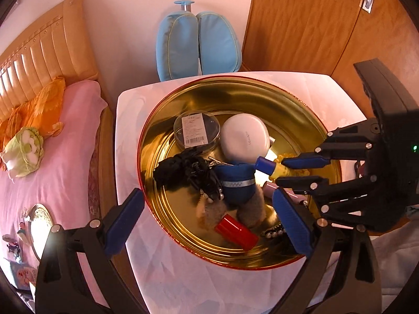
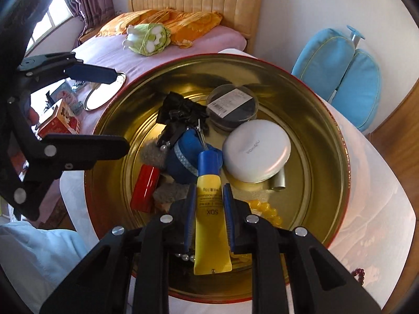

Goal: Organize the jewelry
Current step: 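Carry the yellow tube into the tin and open the right gripper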

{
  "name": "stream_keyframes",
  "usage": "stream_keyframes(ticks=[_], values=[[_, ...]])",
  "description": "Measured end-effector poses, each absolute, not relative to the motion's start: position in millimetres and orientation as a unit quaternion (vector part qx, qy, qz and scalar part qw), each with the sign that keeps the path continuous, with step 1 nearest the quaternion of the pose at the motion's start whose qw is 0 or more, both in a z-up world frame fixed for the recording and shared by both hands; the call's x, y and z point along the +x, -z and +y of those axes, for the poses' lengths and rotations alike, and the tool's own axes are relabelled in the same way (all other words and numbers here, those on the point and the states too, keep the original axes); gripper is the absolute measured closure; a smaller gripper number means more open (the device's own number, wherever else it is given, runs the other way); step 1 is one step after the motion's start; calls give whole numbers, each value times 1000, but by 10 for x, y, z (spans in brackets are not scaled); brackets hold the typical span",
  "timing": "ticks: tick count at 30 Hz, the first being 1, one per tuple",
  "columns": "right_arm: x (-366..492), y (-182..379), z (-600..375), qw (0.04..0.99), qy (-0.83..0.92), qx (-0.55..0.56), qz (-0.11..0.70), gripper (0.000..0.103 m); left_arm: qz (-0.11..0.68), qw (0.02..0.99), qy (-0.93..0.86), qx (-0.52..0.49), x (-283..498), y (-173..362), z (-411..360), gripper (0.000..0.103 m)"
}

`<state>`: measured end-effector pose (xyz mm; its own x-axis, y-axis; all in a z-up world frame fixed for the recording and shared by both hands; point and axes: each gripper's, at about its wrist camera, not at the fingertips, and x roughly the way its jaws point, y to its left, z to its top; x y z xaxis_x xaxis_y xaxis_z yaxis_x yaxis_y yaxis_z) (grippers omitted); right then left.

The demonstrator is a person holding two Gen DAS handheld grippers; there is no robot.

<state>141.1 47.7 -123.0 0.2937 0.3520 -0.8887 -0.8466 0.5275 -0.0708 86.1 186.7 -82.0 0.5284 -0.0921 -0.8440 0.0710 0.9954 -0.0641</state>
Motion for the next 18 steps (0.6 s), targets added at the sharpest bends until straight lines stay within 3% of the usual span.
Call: stream_keyframes(ticks=[1, 2, 3, 18], values=[[1405, 1227, 483, 755, -395, -282, 442, 70, 483, 874, 47, -12, 862, 814, 1873, 8], [1402, 1206, 474, 757, -393, -280, 440, 44, 482, 875, 48, -12, 859, 807, 1880, 8], [1404, 1183, 462, 761, -393, -276, 437, 29, 481, 875, 49, -12, 865, 805, 1885, 8], [1587, 836, -261, 837, -313, -199, 402, 15, 469, 877, 105, 15, 1060, 729, 1524, 8]])
